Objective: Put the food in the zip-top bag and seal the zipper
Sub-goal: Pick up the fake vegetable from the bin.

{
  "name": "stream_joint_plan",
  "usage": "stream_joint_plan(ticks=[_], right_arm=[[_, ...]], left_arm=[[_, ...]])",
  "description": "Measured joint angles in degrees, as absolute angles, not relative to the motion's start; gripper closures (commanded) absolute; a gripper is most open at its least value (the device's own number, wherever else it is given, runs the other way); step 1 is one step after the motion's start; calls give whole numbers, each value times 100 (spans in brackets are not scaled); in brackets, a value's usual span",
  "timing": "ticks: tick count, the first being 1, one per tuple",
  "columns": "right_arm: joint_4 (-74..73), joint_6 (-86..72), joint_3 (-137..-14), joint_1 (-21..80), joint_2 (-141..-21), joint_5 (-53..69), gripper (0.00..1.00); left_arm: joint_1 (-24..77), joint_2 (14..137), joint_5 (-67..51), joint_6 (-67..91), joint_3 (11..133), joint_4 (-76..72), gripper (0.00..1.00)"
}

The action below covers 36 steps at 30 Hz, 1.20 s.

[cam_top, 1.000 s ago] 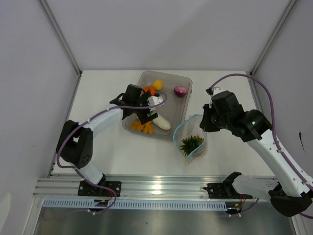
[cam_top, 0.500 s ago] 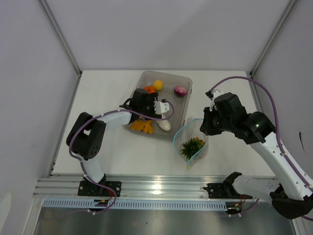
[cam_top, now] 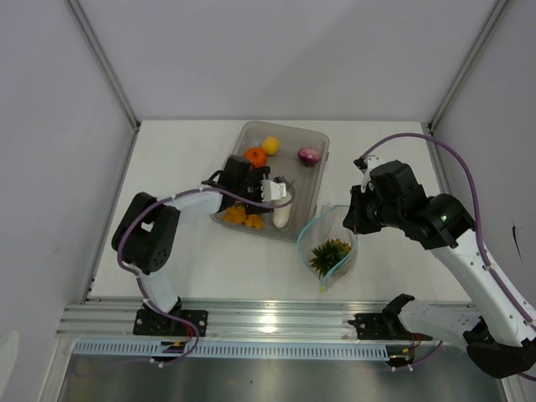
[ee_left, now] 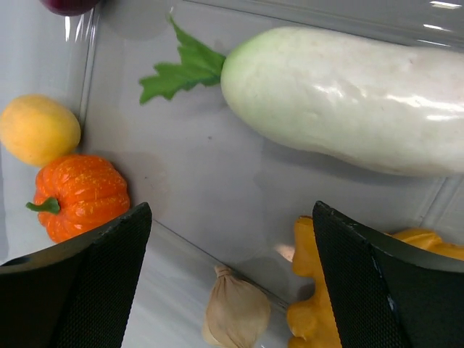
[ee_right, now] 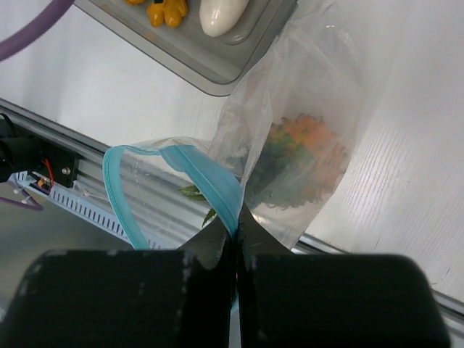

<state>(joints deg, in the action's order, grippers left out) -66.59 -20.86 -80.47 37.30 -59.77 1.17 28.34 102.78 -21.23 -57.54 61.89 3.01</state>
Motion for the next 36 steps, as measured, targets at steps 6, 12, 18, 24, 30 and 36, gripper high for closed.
stream_joint_plan(ticks=[6, 12, 18, 24, 30, 36], right_arm=[[-6626, -2091, -8047, 3730, -5977, 172, 100], [-6565, -2104, -8047, 3726, -5977, 207, 100], [-6475, -2139, -7981, 3726, -5975, 294, 100], [-6447, -2143, -7961, 3726, -5955, 366, 100], [-6464, -2150, -7961, 3726, -5859, 381, 100], [-6486, -2211, -7950, 3726, -5819, 381, 100]], left_arm=[[3131, 10049, -1835, -5815, 5542, -519, 7], [3660, 10040, -1367, -5673, 5492, -784, 8], [3802, 9898, -1594, -5258, 5881, 154, 7], [3835, 9883, -1846, -5194, 6416, 801, 2], [3806, 9972, -2169, -5406, 6646, 1455, 3], [3691, 10088, -2735, -5454, 7083, 2137, 3]])
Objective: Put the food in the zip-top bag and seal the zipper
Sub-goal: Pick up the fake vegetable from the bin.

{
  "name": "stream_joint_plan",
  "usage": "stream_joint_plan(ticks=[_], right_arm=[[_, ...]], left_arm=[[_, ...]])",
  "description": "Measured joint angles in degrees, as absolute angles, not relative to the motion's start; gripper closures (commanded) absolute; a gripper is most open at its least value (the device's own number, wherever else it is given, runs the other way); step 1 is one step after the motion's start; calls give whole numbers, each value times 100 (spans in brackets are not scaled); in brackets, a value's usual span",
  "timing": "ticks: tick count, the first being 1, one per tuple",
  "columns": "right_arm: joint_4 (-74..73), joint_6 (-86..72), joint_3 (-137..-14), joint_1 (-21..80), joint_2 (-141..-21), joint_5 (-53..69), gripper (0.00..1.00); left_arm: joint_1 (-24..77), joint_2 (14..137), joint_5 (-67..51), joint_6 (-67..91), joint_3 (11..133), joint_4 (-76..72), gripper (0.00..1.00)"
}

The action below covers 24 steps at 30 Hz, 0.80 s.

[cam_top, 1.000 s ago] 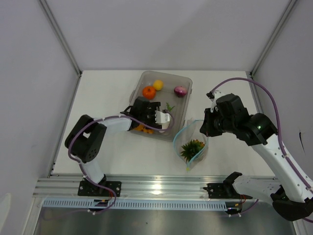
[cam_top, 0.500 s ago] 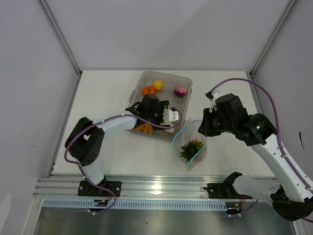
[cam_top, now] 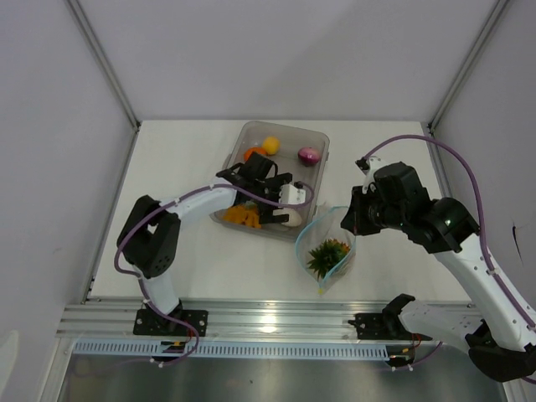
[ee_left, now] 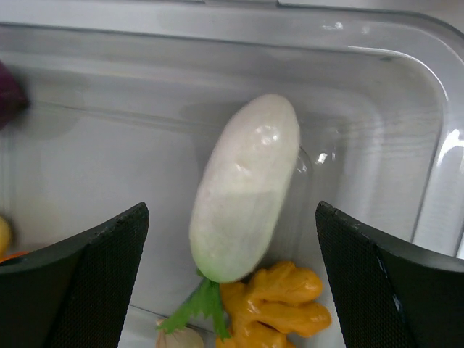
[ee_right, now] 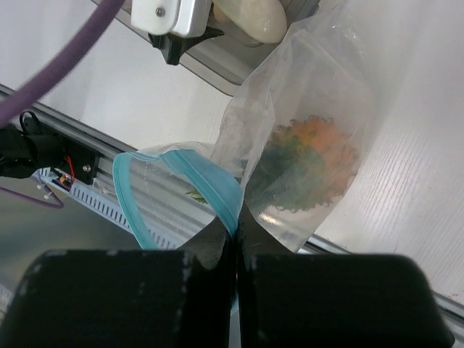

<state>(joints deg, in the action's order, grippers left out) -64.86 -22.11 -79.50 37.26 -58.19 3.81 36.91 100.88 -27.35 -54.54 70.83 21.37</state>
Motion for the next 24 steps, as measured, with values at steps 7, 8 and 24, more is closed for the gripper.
stream_joint_plan(ticks=[7, 8, 24], right_arm=[[-6484, -2239, -7948, 3726, -5782, 395, 100], [-6484, -2241, -7948, 3726, -5782, 397, 100], [-6453, -2248, -7942, 3726, -5782, 447, 100]], left_arm=[[3409, 10597, -2912, -5450, 7907, 3238, 4], [3380, 10602, -2893, -5446, 7902, 3328, 4], [3424, 11037, -2421, -5387, 7887, 3610, 10]])
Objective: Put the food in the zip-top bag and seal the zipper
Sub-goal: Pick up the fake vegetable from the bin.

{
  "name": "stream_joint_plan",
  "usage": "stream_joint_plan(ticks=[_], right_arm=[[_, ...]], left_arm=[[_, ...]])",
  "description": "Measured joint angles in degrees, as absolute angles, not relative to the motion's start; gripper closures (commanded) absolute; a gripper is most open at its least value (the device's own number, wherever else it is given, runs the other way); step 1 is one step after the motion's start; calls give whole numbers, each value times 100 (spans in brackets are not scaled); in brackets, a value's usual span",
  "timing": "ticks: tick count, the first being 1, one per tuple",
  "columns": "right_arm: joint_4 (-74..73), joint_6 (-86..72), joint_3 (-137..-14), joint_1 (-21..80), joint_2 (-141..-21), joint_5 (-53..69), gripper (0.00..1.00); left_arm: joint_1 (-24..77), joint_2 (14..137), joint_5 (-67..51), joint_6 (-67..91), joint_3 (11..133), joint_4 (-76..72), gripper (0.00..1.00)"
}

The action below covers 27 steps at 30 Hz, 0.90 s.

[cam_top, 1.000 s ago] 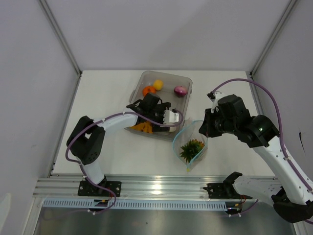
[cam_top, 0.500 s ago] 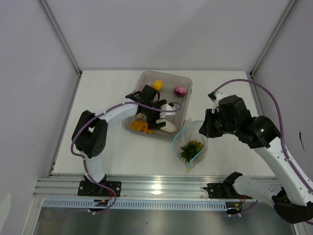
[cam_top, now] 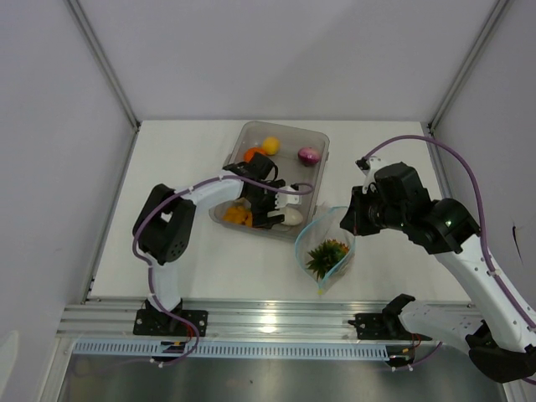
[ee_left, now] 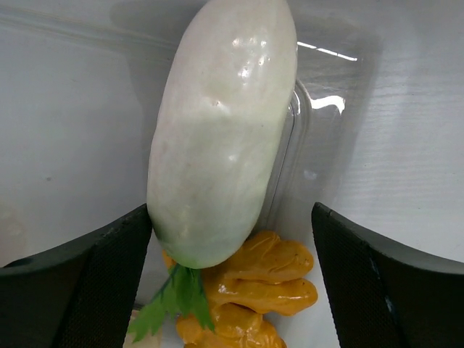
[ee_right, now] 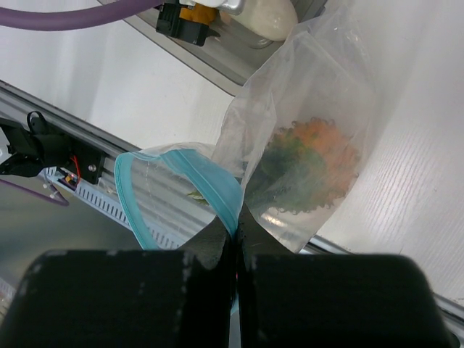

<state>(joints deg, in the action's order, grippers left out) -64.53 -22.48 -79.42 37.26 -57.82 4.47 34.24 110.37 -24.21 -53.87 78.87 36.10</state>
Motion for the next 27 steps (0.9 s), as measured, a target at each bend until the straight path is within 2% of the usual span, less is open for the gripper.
stream_joint_plan(ticks=[2, 6, 11, 14, 17, 20, 24, 27], right_arm=[[-6436, -2248, -7922, 3726, -5782, 451, 100], [-6401, -2255, -7859, 3726, -5782, 469, 100], [-6388, -2290, -7841, 3726, -5769, 502, 100], [-6366, -2296, -7789, 3726, -5739, 499, 100], [-6361, -2349, -7767, 3726, -5712, 491, 100], [-6361, -2397, -7767, 3726, -5677, 434, 100], [-6364, -2436, -7756, 3726, -5631, 301, 100], [-6372, -2438, -7679, 3726, -5603, 141, 100]], left_arm=[[3435, 11093, -2377, -5325, 7894, 3614, 14], [3446, 11273, -2110, -5098, 8014, 3592, 31], [3452, 11428, -1710, -4764, 8103, 3463, 46], [3457, 11426, -1634, -4613, 8093, 3321, 62], [3459, 11358, -1601, -4445, 7972, 3103, 67], [3459, 11166, -1575, -4191, 7756, 2902, 78], [3459, 10809, -1422, -3721, 7662, 2847, 99], [3459, 10455, -1120, -3267, 7666, 2880, 99]])
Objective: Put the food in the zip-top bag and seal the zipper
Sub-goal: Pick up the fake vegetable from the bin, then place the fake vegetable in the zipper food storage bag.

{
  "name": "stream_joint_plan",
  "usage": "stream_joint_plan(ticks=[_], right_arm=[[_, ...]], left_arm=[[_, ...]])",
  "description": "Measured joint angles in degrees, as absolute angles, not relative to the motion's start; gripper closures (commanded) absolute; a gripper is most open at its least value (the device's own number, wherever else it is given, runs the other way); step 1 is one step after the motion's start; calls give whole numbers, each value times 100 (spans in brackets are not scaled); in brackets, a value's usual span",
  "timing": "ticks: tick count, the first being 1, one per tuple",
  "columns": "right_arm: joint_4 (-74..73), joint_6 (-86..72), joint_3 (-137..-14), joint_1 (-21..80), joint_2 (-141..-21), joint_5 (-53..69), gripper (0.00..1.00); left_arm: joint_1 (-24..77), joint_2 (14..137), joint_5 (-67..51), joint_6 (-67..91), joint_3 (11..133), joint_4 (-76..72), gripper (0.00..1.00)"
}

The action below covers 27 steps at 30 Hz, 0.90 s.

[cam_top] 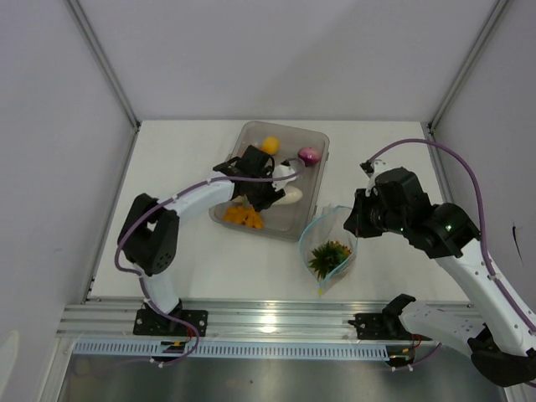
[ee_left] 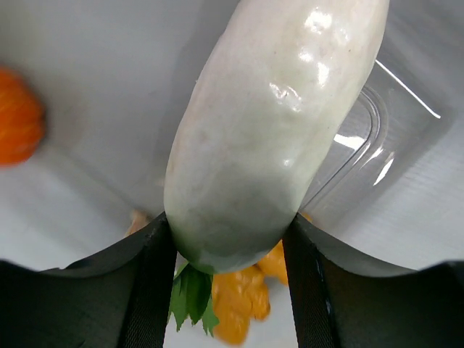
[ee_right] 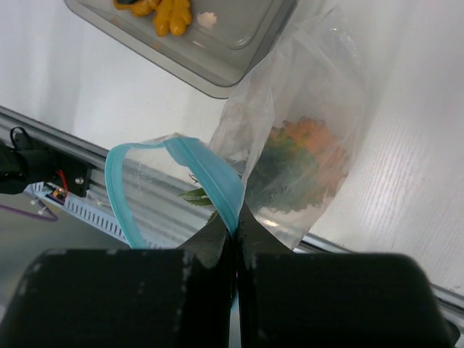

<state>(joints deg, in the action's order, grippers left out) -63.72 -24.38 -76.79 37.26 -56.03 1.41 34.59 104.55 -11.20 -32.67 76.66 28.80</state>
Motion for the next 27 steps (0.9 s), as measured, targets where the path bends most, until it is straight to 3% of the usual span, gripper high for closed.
stream_joint_plan(ticks=[7, 14, 19, 27], right_arm=[[-6501, -2443, -7723, 3726, -5787, -370, 100], [-6617, -2462, -8055, 3726, -6173, -843, 100], [-6608, -2458, -8276, 3726, -6383, -1031, 100], [-6464, -2370, -8785, 3760, -6775, -1212, 100]], left_arm=[[3581, 9032, 143, -2178, 7865, 3387, 97], [4447, 7585, 832, -1459, 8506, 4198, 91], [4652, 7181, 113, -530, 8831, 4834, 99], [5238, 7083, -775, 722, 8884, 5349, 99]])
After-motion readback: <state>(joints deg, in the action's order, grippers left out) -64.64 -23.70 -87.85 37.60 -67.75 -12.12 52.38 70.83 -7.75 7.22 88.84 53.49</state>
